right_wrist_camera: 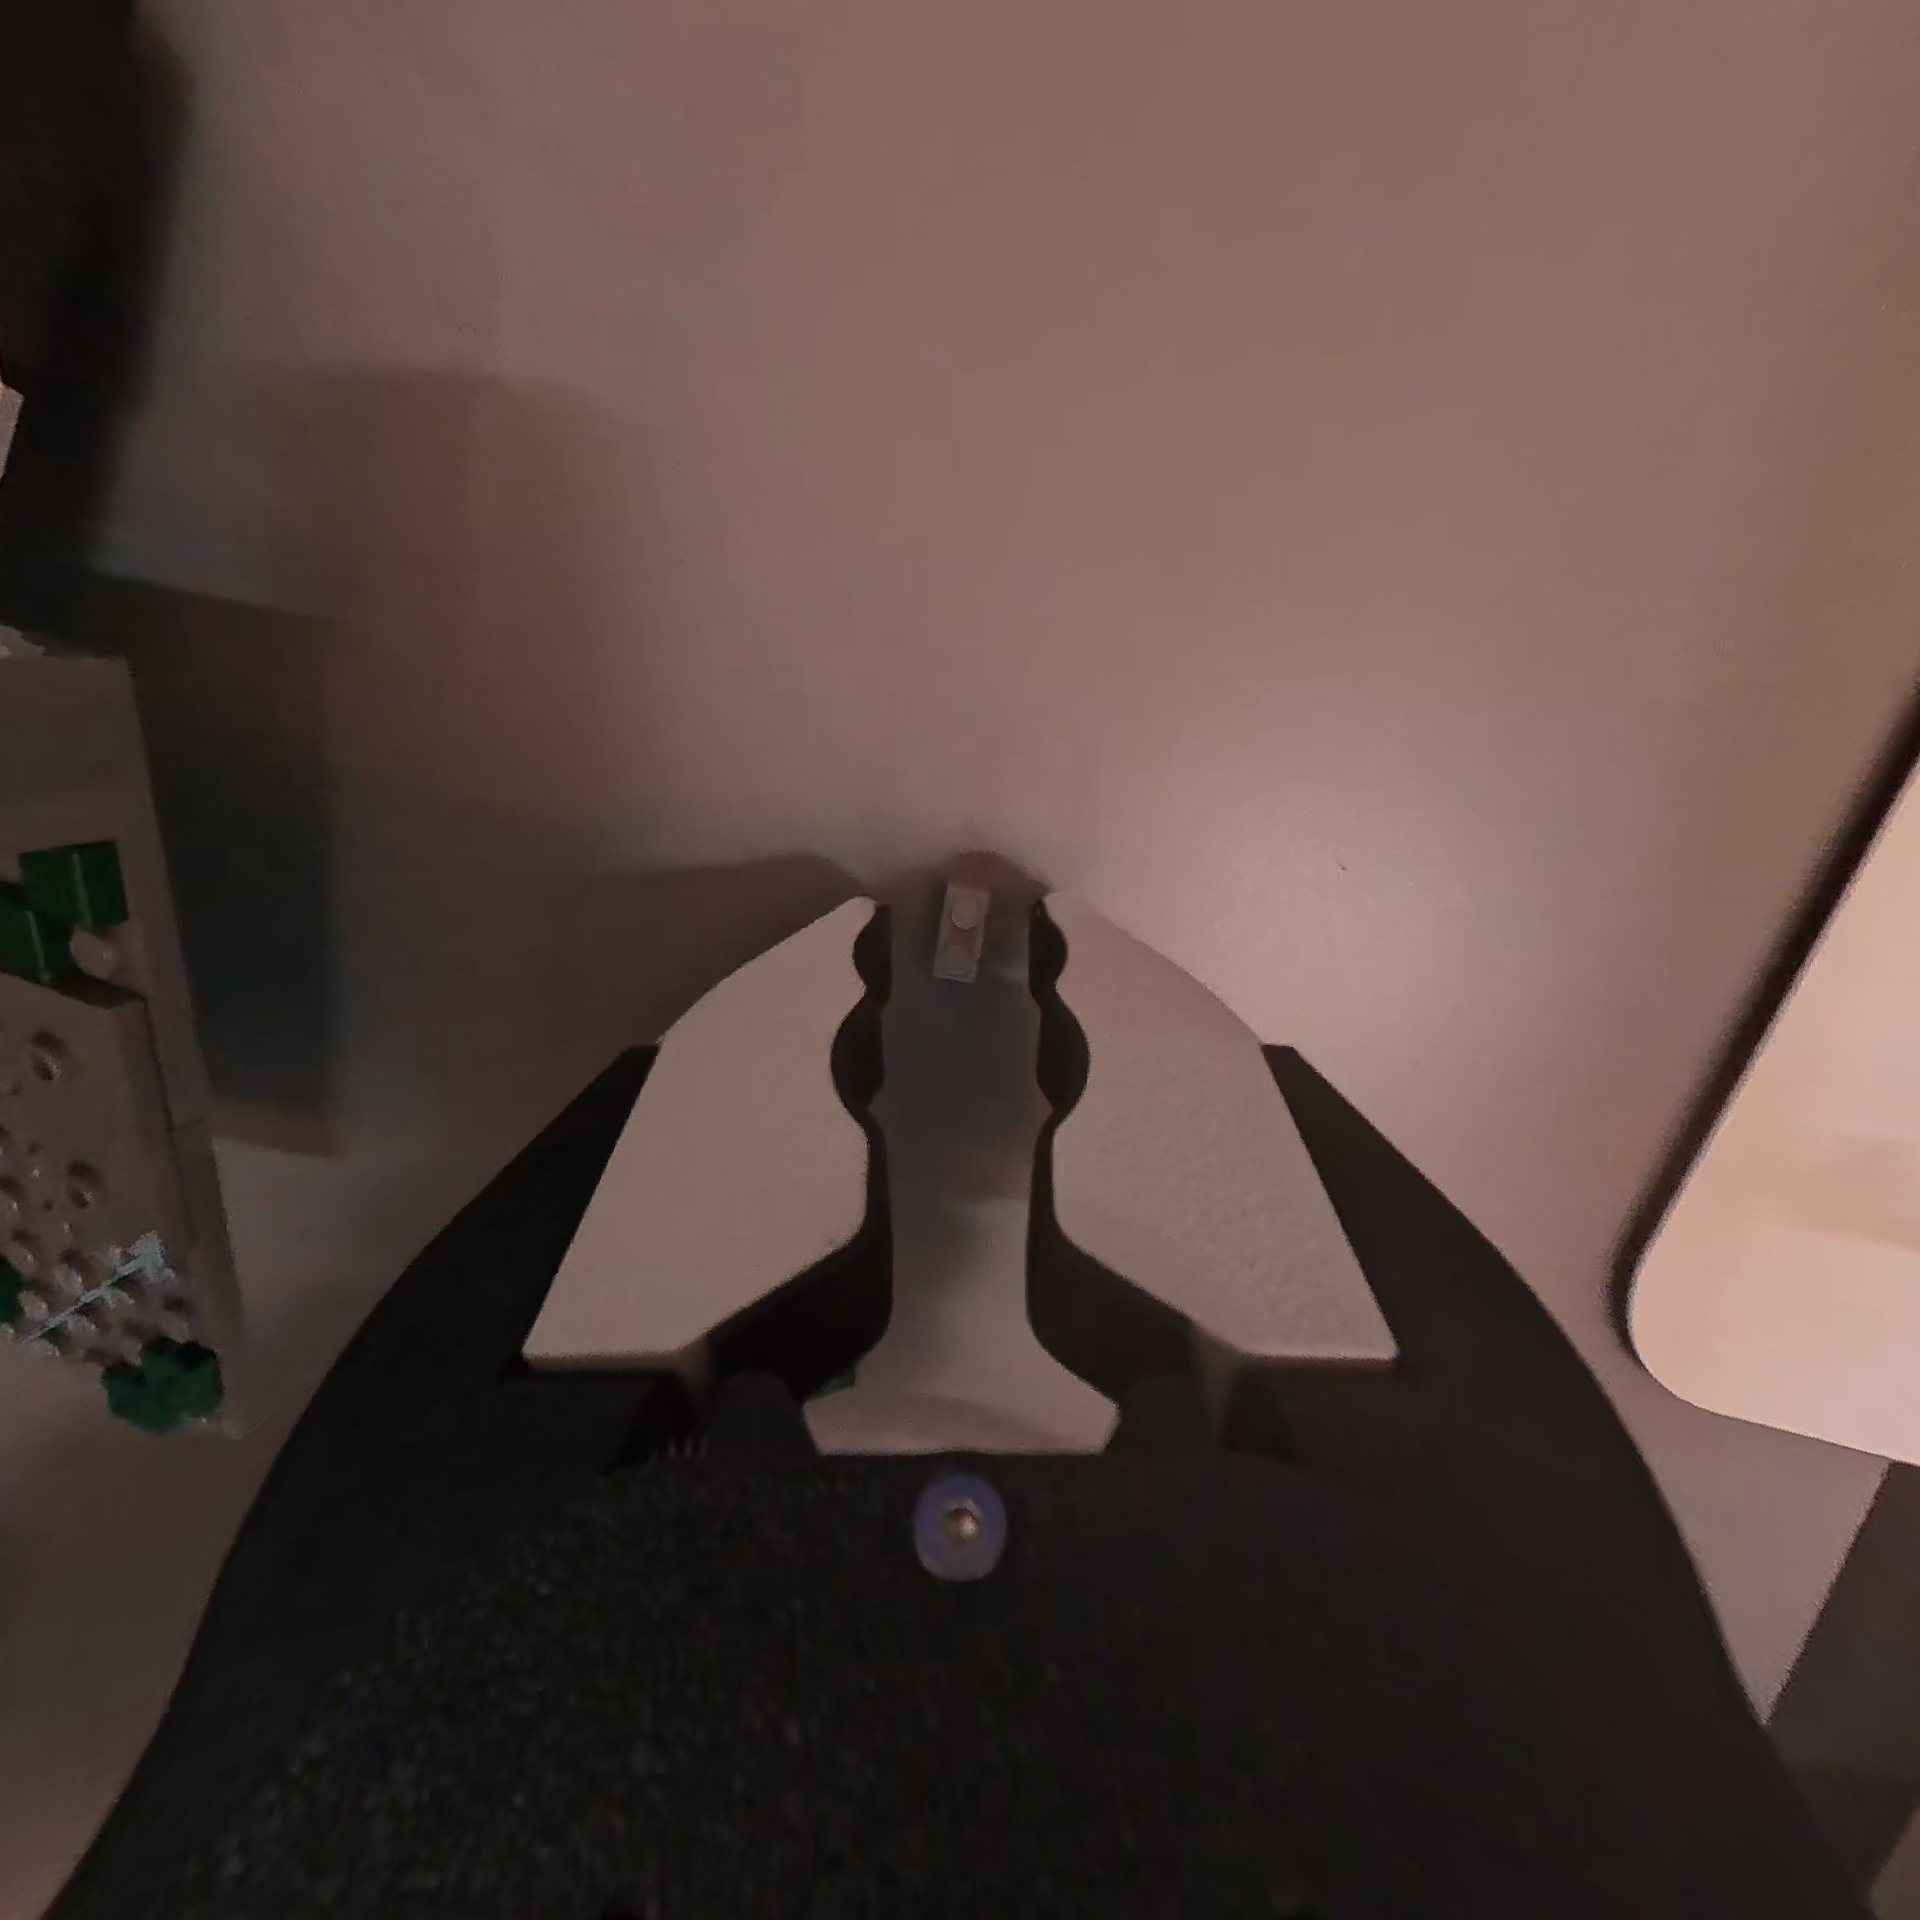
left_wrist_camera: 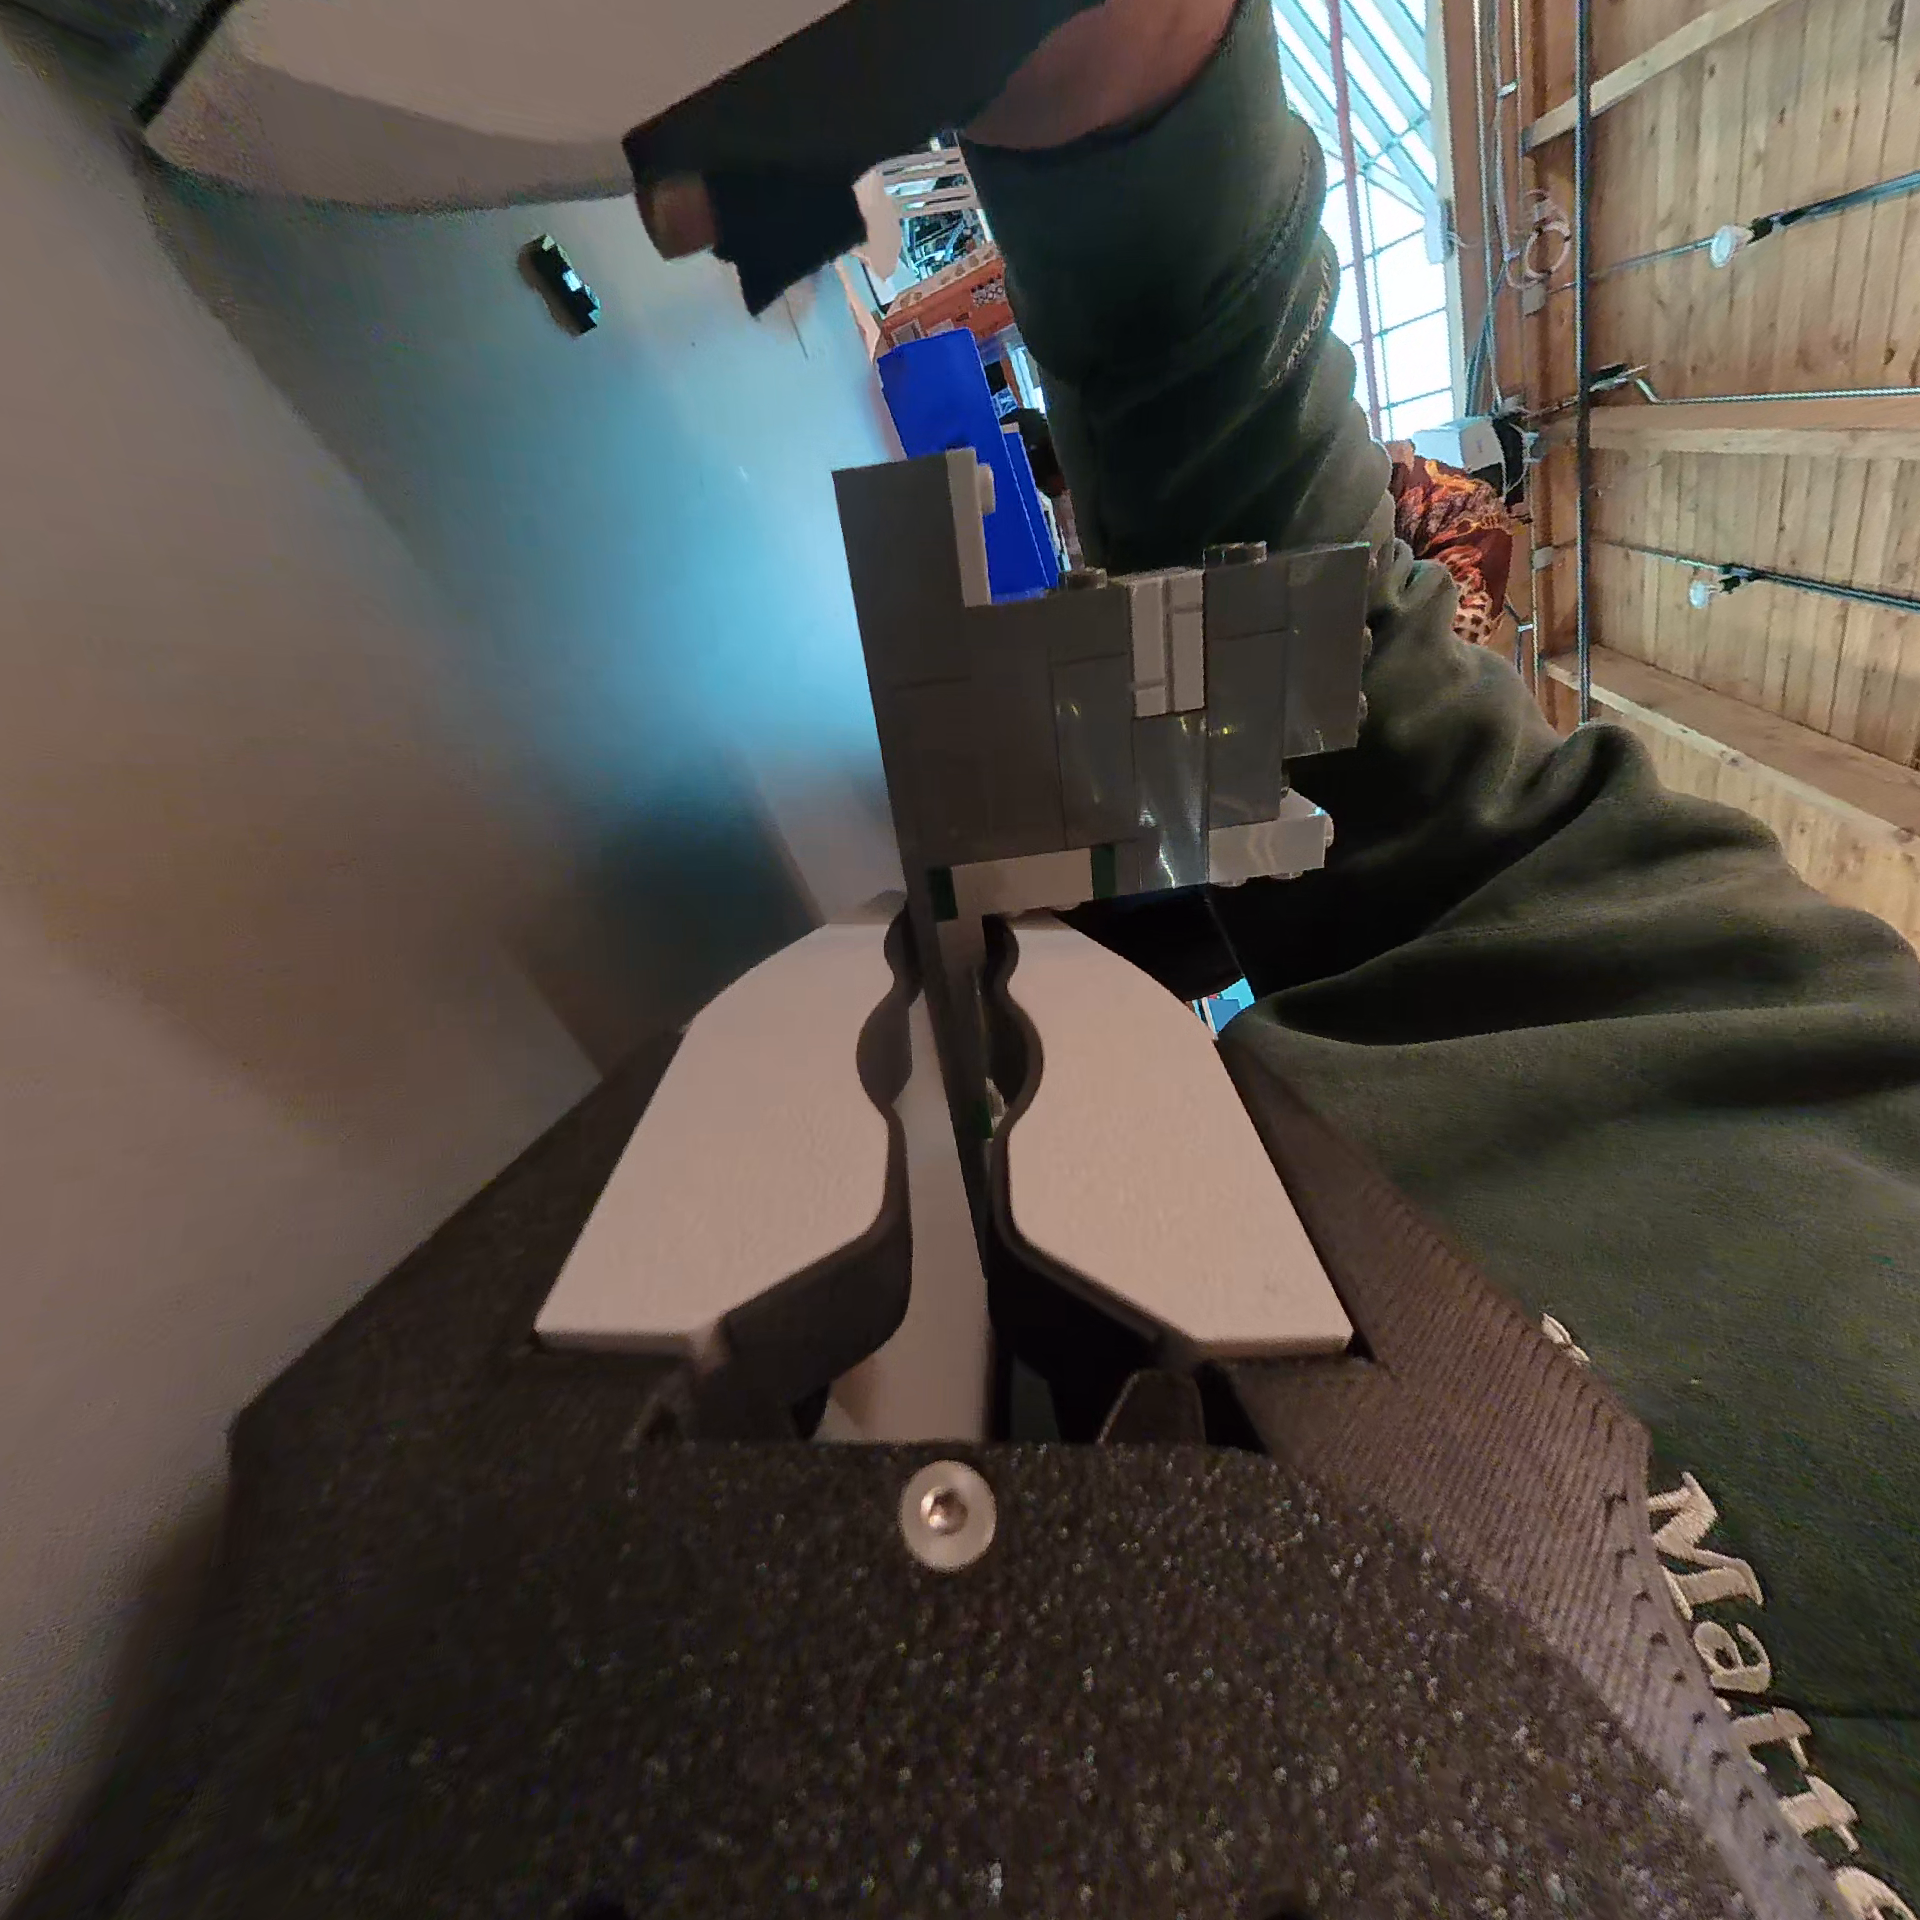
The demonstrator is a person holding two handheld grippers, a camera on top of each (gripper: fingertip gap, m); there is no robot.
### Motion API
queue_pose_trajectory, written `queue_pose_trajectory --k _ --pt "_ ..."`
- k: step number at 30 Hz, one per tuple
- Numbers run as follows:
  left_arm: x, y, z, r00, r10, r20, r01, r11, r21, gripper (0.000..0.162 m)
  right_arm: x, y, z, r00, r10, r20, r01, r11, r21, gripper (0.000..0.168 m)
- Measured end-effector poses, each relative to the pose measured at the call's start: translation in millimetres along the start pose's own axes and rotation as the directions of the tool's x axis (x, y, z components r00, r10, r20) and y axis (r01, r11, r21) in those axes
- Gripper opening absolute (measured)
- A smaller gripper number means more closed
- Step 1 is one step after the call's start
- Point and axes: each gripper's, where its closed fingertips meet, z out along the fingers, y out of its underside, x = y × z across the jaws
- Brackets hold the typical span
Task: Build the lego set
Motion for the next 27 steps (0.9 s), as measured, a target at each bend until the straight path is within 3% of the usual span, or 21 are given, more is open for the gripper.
queue_pose_trajectory --k 5,27 --pt "0.3 0.3 0.1 1.000 -0.002 -0.004 0.002 1.000 0.002 0.010 1.3 1.4 -0.1 1.000 -0.009 -0.013 0.009 1.000 0.014 0.008" --pt "3.1 0.4 2.1 0.999 -0.023 -0.034 0.023 1.000 0.000 0.010 -8.1 -2.2 -9.6 1.000 -0.012 0.009 0.011 0.994 0.112 0.007"
